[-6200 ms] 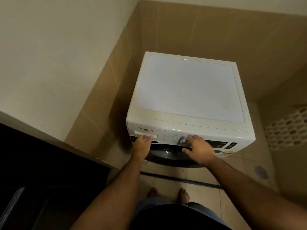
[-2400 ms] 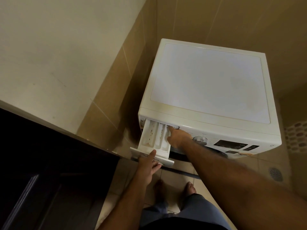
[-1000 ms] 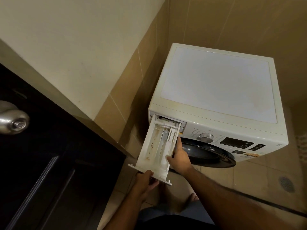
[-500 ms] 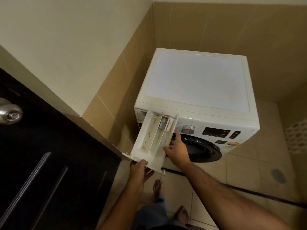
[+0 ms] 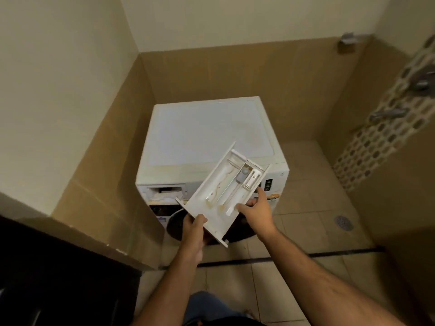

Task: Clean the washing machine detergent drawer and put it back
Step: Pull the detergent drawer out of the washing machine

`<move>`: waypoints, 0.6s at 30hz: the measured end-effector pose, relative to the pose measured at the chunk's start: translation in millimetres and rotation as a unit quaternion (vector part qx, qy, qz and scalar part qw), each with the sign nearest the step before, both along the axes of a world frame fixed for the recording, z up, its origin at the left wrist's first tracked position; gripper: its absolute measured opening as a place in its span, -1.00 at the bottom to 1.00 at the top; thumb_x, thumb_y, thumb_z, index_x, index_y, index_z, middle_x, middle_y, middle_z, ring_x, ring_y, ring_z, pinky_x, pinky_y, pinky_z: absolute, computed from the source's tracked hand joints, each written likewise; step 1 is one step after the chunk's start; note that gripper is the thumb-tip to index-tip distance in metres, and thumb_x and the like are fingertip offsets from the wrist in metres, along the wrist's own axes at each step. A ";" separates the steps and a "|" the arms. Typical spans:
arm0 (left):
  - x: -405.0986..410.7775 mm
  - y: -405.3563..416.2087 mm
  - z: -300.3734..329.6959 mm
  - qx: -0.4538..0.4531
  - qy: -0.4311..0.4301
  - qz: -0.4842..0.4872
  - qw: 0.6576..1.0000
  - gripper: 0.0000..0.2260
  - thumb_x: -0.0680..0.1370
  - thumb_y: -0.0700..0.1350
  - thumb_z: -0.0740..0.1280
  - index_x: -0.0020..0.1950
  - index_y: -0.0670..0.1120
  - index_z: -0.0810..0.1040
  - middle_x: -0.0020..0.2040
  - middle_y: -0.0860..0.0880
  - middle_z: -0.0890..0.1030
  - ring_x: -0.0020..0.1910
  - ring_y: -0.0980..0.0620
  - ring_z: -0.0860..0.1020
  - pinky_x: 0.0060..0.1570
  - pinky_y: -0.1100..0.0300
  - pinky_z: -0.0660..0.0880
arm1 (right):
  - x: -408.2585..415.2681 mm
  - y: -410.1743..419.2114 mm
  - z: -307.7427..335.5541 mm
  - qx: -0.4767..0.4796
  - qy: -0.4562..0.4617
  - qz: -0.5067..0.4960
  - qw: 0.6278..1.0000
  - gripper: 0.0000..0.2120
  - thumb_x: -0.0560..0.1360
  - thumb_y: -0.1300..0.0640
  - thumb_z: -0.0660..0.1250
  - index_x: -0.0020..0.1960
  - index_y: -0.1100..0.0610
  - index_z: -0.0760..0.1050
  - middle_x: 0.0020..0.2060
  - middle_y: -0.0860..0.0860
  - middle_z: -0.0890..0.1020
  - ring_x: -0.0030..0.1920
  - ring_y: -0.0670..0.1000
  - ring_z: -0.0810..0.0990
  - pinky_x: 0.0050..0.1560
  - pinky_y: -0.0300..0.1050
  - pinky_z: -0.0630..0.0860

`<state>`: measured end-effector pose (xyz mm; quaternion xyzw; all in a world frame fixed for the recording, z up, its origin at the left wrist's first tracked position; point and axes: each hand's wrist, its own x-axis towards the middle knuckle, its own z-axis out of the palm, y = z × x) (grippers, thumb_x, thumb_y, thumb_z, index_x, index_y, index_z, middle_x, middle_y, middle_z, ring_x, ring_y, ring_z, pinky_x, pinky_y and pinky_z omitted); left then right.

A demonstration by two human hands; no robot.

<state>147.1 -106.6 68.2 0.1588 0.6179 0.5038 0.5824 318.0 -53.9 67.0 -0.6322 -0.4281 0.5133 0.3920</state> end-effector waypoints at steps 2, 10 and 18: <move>8.8 16.8 4.2 0.009 0.014 -0.041 0.999 -0.63 0.53 -0.27 0.21 0.34 -0.08 0.45 0.11 -0.11 0.60 0.09 -0.12 0.57 0.06 -0.16 0.59 | 16.5 1.0 9.1 0.002 0.028 -0.037 0.999 -0.42 0.38 0.22 0.45 0.34 0.03 0.35 -0.34 -0.08 0.59 -0.27 -0.06 0.63 -0.22 -0.01 0.67; 34.2 77.5 26.5 0.052 0.061 -0.214 0.974 -0.69 0.51 -0.16 0.23 0.23 0.06 0.52 0.04 -0.04 0.67 0.03 -0.11 0.62 -0.04 -0.07 0.57 | 60.1 -1.7 34.4 -0.009 0.165 -0.202 0.965 -0.71 0.47 0.24 0.38 0.13 0.08 0.40 -0.03 0.19 0.66 -0.33 -0.01 0.63 -0.29 -0.06 0.59; 79.2 115.3 40.3 0.080 0.039 -0.336 0.938 -0.75 0.53 -0.14 0.26 0.13 0.13 0.58 -0.17 0.08 0.71 -0.27 0.12 0.66 -0.45 0.29 0.50 | 84.3 -31.9 40.3 -0.008 0.232 -0.355 0.906 -0.71 0.49 0.25 0.37 0.17 0.15 0.39 0.01 0.23 0.67 -0.24 0.07 0.66 -0.27 -0.06 0.63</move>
